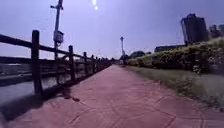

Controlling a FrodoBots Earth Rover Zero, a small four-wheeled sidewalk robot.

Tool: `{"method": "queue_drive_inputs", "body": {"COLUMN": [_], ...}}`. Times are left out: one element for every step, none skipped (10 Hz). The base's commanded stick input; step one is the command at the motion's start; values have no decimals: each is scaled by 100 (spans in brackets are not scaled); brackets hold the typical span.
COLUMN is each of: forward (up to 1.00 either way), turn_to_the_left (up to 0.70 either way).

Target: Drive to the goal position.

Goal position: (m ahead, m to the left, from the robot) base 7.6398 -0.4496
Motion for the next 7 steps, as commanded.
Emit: {"method": "queue_drive_inputs", "body": {"forward": [100,100,100,100,100,100,100], "turn_to_the_left": [1,1,1,1,1,1,1]}}
